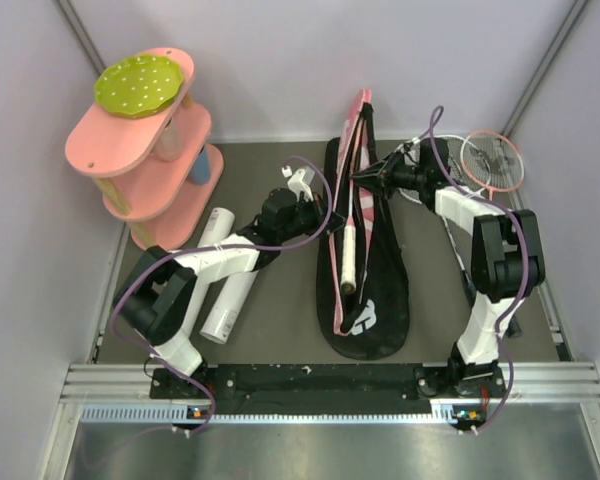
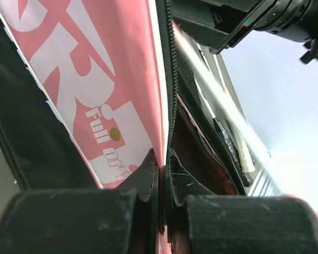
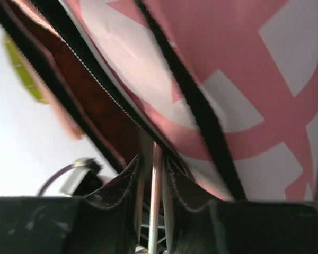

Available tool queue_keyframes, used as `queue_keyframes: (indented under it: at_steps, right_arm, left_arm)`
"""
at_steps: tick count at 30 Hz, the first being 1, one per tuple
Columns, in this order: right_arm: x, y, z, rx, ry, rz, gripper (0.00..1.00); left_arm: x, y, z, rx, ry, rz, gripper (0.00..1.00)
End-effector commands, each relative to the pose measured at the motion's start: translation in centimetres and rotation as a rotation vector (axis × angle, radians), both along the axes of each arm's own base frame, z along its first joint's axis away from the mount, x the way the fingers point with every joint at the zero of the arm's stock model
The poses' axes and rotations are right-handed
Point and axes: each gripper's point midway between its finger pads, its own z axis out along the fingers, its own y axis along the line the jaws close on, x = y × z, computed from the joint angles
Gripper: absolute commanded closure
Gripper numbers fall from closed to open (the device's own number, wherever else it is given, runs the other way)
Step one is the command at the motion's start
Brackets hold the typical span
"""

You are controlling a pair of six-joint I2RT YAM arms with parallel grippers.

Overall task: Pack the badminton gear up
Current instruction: Place the racket in the racket bag.

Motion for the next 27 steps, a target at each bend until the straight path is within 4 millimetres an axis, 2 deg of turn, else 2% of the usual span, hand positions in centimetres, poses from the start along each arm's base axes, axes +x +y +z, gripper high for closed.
queue_keyframes:
  at_steps: [1, 2, 7, 11, 14, 16, 17, 19, 20, 22, 23, 25, 26, 27]
  right_arm:
    - [-0.8, -1.5, -2.3, -0.320, -0.144, 0.054, 0.76]
    - [-1.0, -1.9, -1.7, -0.350, -0.172, 0.040, 0.75]
    - [-3.3, -1.2, -1.9, -0.429, -0.244, 0.152, 0.68]
    - [-5.2, -1.5, -2.2, -0.520, -0.266, 0.160, 0.66]
    - [-7.0, -1.1, -3.1, -0.581, -0.257, 0.188, 0.73]
    - [-7.3, -1.1, -4.0, -0.638, -0.268, 0.186, 0.76]
    - [-7.5, -0.6, -4.2, -0.653, -0.275, 0.196, 0.82]
    - [-6.9, -0.4, -4.9, -0.679, -0.279, 0.195, 0.91]
    - [-6.3, -0.5, -4.8, -0.685, -0.287, 0.179, 1.00]
    - [-5.0, -0.4, -4.5, -0.696, -0.320, 0.134, 1.00]
    - [-3.8, -0.5, -3.5, -0.707, -0.359, 0.097, 1.00]
    - [-1.8, -1.6, -2.9, -0.761, -0.379, 0.021, 1.00]
    - [-0.5, -1.7, -1.3, -0.755, -0.418, -0.034, 1.00]
    - [0.5, -2.3, -0.5, -0.751, -0.438, -0.078, 1.00]
  left_arm:
    - [-0.8, -0.3, 3.8, -0.068, -0.105, -0.029, 1.00]
    - [-0.7, -0.2, 3.8, -0.067, -0.106, -0.027, 1.00]
    - [-0.6, -0.6, 3.7, -0.081, -0.098, -0.033, 1.00]
    - [-0.6, -0.7, 3.7, -0.082, -0.097, -0.032, 1.00]
    - [-0.6, -0.8, 4.0, -0.088, -0.096, -0.036, 1.00]
    - [-0.7, -0.9, 4.1, -0.096, -0.094, -0.046, 1.00]
    - [-0.7, -1.0, 4.3, -0.103, -0.092, -0.049, 1.00]
    - [-1.0, -1.1, 4.2, -0.110, -0.082, -0.064, 1.00]
    - [-1.2, -1.2, 4.1, -0.112, -0.078, -0.071, 1.00]
    - [-1.5, -1.0, 3.9, -0.108, -0.074, -0.074, 1.00]
    - [-1.6, -0.8, 3.6, -0.100, -0.067, -0.075, 1.00]
    - [-2.1, -0.6, 3.1, -0.087, -0.059, -0.085, 1.00]
    - [-2.4, -0.6, 3.0, -0.081, -0.058, -0.095, 1.00]
    - [-2.5, -0.5, 3.1, -0.083, -0.058, -0.098, 1.00]
